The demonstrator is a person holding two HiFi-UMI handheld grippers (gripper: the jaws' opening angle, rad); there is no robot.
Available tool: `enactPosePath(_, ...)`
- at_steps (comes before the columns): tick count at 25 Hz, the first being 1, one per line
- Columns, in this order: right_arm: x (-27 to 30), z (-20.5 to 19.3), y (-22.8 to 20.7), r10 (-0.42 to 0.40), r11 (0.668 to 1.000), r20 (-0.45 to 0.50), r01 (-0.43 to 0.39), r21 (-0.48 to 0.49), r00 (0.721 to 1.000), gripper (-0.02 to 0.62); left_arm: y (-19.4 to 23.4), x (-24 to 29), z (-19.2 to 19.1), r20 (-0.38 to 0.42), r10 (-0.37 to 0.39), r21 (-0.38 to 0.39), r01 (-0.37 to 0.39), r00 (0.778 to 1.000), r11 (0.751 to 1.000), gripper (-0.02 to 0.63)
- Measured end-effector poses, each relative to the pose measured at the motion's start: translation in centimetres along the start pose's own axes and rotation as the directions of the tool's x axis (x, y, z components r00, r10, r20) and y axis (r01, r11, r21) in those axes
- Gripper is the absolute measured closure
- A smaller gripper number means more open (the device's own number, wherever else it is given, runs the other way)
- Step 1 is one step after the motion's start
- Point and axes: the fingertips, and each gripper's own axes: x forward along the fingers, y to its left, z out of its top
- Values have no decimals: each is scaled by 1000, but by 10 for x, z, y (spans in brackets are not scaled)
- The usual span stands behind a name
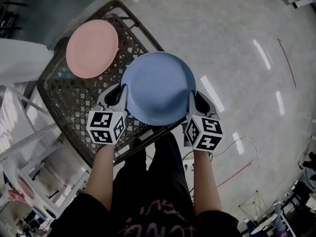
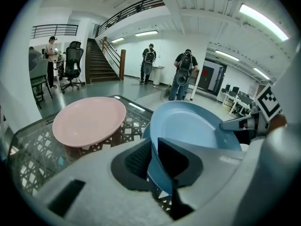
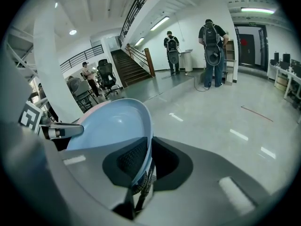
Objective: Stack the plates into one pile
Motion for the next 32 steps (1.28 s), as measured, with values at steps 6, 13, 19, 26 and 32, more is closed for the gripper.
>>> enactPosePath(6, 6, -3, -1, -7, 1000, -13, 7, -26, 1000, 548, 2, 6, -5, -9, -3, 8, 3, 1000, 1000, 561)
enactPosePath(13, 11, -4, -4, -16, 999, -12, 15, -40, 1000, 545, 6, 14, -12, -16, 11, 11, -11, 1000, 1000, 555)
enactPosePath(19, 5, 6, -10, -45, 998, 18, 46, -39, 999, 515, 11, 10, -10, -7, 23, 6, -23, 1000, 1000, 525)
enactPosePath(26, -7, 16, -15, -63, 996, 57, 66, -59, 996, 571, 10, 5, -4, 14, 27, 12, -27, 1000, 1000, 526)
enactPosePath(32, -5, 35, 13, 4, 994, 96, 7, -113, 995, 588, 23, -10, 4, 47, 49, -6, -49, 998, 999, 547)
